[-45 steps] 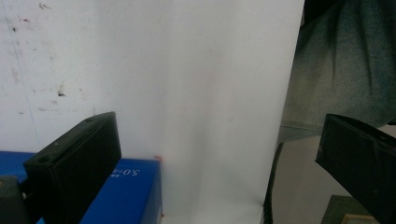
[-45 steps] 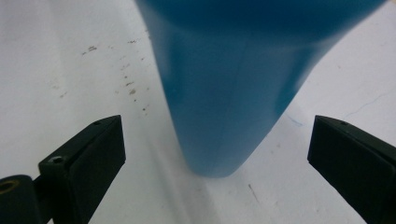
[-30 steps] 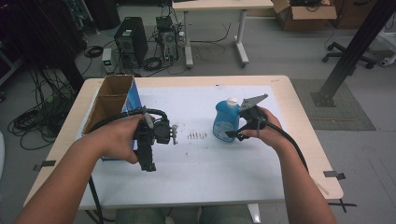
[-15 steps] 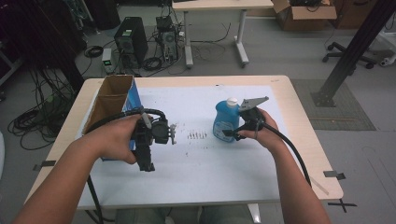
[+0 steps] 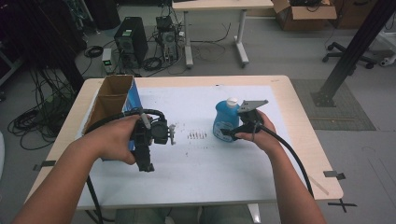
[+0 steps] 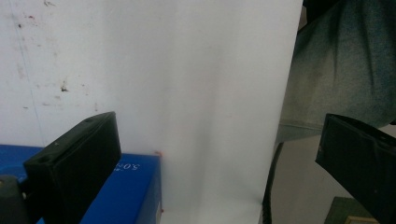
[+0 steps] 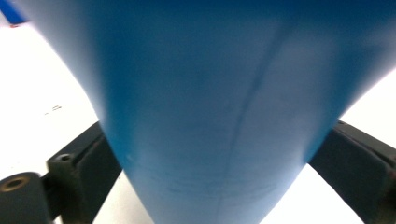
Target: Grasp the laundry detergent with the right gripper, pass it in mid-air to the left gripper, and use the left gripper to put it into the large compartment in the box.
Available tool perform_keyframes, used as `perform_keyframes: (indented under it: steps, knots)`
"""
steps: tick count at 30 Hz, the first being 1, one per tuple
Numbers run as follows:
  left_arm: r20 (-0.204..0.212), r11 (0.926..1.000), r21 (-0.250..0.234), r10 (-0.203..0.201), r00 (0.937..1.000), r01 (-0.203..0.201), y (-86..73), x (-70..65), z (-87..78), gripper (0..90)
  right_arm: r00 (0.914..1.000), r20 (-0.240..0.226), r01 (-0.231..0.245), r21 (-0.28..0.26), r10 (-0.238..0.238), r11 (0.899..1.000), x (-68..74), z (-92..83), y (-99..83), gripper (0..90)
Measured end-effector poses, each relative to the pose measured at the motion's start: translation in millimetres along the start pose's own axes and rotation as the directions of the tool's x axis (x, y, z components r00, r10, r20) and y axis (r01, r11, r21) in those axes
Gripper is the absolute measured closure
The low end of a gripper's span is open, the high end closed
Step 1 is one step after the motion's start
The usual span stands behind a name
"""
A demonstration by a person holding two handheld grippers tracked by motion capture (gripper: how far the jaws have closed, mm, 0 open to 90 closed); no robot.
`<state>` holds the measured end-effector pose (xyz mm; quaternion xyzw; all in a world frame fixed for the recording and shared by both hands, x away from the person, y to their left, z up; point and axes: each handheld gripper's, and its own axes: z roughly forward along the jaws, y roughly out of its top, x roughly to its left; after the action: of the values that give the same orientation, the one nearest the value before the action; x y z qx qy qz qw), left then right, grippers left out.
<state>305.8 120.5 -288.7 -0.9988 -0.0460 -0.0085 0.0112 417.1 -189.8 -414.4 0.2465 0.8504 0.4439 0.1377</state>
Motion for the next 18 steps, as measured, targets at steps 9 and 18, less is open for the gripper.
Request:
perform_keyframes:
  steps: [9,18]
  knots:
    - [0.0,1.0,-0.003,0.008,1.0,-0.008,1.4,0.2,-0.1,0.2,1.0,-0.003,-0.008,-0.026,0.007,1.0,1.5,-0.2,-1.1,12.8]
    - [0.003,0.9999,-0.001,0.012,0.9999,-0.012,0.4,-0.1,1.0,0.3,1.0,0.003,0.0,-0.044,0.0,0.999,4.0,2.0,-1.9,18.0]
